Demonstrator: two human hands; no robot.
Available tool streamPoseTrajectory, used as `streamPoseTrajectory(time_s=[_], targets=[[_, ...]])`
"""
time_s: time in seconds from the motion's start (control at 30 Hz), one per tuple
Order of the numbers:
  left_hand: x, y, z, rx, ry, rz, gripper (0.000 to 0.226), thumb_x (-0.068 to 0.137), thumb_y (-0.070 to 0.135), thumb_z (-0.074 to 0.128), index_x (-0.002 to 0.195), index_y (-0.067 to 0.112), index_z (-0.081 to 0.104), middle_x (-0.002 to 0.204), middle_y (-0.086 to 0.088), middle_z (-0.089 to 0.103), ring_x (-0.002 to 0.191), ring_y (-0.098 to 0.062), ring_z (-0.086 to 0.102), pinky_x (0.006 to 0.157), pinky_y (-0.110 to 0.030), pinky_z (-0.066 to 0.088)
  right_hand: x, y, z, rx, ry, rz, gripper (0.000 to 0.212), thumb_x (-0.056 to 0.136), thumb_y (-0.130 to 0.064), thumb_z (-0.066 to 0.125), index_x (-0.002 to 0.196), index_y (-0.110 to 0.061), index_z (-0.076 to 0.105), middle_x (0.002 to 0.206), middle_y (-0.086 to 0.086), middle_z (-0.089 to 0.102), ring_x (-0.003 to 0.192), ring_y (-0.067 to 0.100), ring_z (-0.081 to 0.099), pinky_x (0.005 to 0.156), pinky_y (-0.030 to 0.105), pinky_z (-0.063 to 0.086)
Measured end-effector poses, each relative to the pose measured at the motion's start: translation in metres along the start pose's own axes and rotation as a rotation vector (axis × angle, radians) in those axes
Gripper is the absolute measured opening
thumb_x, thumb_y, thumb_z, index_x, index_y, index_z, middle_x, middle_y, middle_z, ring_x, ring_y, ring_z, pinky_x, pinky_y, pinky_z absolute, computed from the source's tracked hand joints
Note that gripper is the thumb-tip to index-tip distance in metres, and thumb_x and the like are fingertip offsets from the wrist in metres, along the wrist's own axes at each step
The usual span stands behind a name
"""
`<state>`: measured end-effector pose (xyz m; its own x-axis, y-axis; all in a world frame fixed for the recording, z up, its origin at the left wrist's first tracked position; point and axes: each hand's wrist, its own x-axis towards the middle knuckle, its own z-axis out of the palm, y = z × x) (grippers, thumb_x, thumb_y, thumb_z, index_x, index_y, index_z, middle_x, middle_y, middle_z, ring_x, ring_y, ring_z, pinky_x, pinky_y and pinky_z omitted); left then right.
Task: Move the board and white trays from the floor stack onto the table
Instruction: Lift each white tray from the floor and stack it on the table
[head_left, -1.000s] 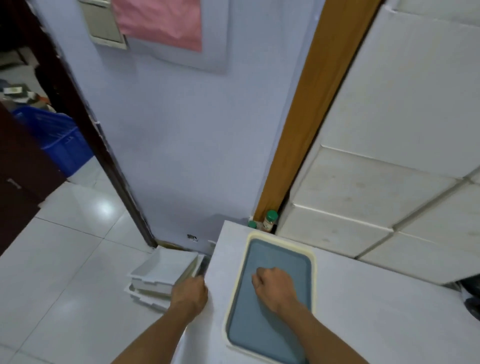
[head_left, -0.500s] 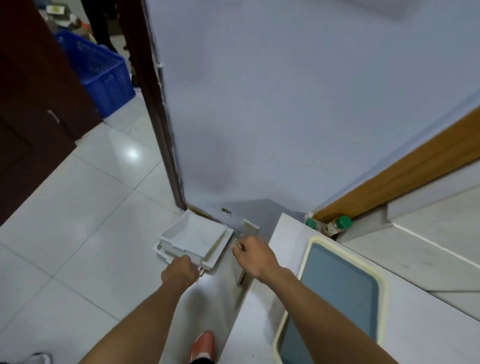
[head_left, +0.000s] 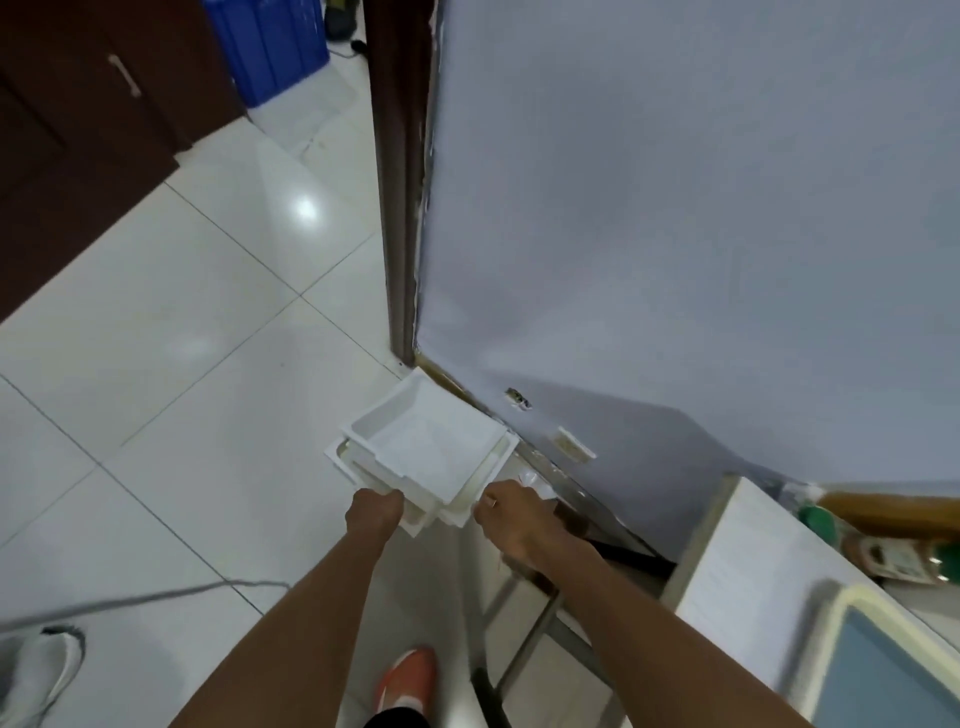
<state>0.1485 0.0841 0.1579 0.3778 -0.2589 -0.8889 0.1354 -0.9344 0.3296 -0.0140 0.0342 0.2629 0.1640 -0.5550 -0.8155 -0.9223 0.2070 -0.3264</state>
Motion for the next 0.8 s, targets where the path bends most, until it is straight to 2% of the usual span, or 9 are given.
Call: streamPoseTrajectory(time_s=[0.07,0.17,0.23,0.3,0.4,0.47,0.63,0.73,0.8], targets=[[0.036,-0.005,0.011,-0.057,-0.003,-0.022,0.051,0.086,0.020,0.059,0.127,-0.007,0.048,0.123,-0.024,0.057,0.108,-0.039,0.058,0.093,-0.049,0.054,0.028,0.006,0.006,-0.013,-0.004,0.010,0.027,0.095,-0.028,0.044,0.076,-0.011,0.054,0.096,0.013,0.070,0.078,0.022,0.060,0.067,0.030,0.045],[0.086,-0.012,0.029,-0.164,-0.011,-0.049,0.053,0.084,0.024,0.063,0.127,-0.003,0.050,0.122,-0.021,0.059,0.107,-0.038,0.058,0.089,-0.049,0.056,0.069,0.017,0.016,-0.062,-0.028,0.026,0.028,0.095,-0.028,0.043,0.070,-0.017,0.048,0.094,0.010,0.068,0.075,0.019,0.057,0.062,0.028,0.042],[0.120,-0.014,0.041,-0.224,-0.010,-0.066,0.061,0.082,0.029,0.069,0.130,-0.001,0.046,0.124,-0.020,0.058,0.107,-0.038,0.059,0.086,-0.049,0.057,0.094,0.019,0.019,-0.092,-0.030,0.038,0.024,0.096,-0.026,0.043,0.076,-0.016,0.052,0.096,0.010,0.066,0.081,0.022,0.058,0.070,0.032,0.048],[0.150,-0.016,0.051,-0.290,-0.002,-0.081,0.074,0.079,0.033,0.073,0.136,0.001,0.039,0.128,-0.018,0.054,0.110,-0.038,0.059,0.081,-0.048,0.059,0.114,0.019,0.019,-0.093,-0.028,0.057,0.022,0.096,-0.023,0.043,0.092,-0.009,0.060,0.103,0.012,0.066,0.090,0.026,0.061,0.080,0.036,0.050],[0.183,-0.021,0.068,-0.388,-0.012,-0.131,0.084,0.076,0.033,0.077,0.140,0.005,0.031,0.133,-0.017,0.050,0.113,-0.038,0.058,0.073,-0.045,0.060,0.133,0.022,0.021,-0.067,-0.022,0.061,0.028,0.095,-0.022,0.044,0.106,-0.005,0.064,0.107,0.013,0.069,0.098,0.028,0.065,0.081,0.035,0.050],[0.195,-0.027,0.078,-0.433,-0.020,-0.162,0.079,0.079,0.027,0.075,0.140,0.005,0.029,0.135,-0.019,0.046,0.115,-0.039,0.056,0.075,-0.046,0.060,0.141,0.026,0.025,-0.074,-0.020,0.061,0.028,0.095,-0.023,0.045,0.105,-0.005,0.064,0.106,0.013,0.069,0.098,0.028,0.065,0.083,0.036,0.052],[0.197,-0.026,0.083,-0.349,-0.004,-0.139,0.066,0.083,0.021,0.066,0.136,-0.004,0.034,0.135,-0.021,0.043,0.114,-0.039,0.055,0.048,-0.036,0.055,0.144,0.036,0.032,-0.087,-0.035,0.071,0.025,0.095,-0.023,0.044,0.101,-0.007,0.063,0.103,0.011,0.070,0.095,0.026,0.066,0.082,0.035,0.052],[0.169,-0.022,0.070,-0.401,0.026,-0.123,0.071,0.080,0.023,0.069,0.137,-0.002,0.033,0.131,-0.018,0.047,0.110,-0.039,0.058,0.050,-0.037,0.057,0.129,0.036,0.032,-0.053,-0.013,0.090,0.023,0.096,-0.021,0.045,0.101,-0.009,0.063,0.103,0.011,0.069,0.095,0.025,0.066,0.078,0.032,0.050],[0.135,-0.021,0.058,-0.433,0.054,-0.096,0.076,0.080,0.021,0.069,0.139,0.002,0.026,0.123,-0.011,0.046,0.107,-0.036,0.059,0.065,-0.042,0.061,0.113,0.032,0.031,0.001,0.006,0.100,0.024,0.096,-0.022,0.045,0.106,-0.007,0.062,0.103,0.010,0.068,0.094,0.025,0.065,0.073,0.030,0.050]])
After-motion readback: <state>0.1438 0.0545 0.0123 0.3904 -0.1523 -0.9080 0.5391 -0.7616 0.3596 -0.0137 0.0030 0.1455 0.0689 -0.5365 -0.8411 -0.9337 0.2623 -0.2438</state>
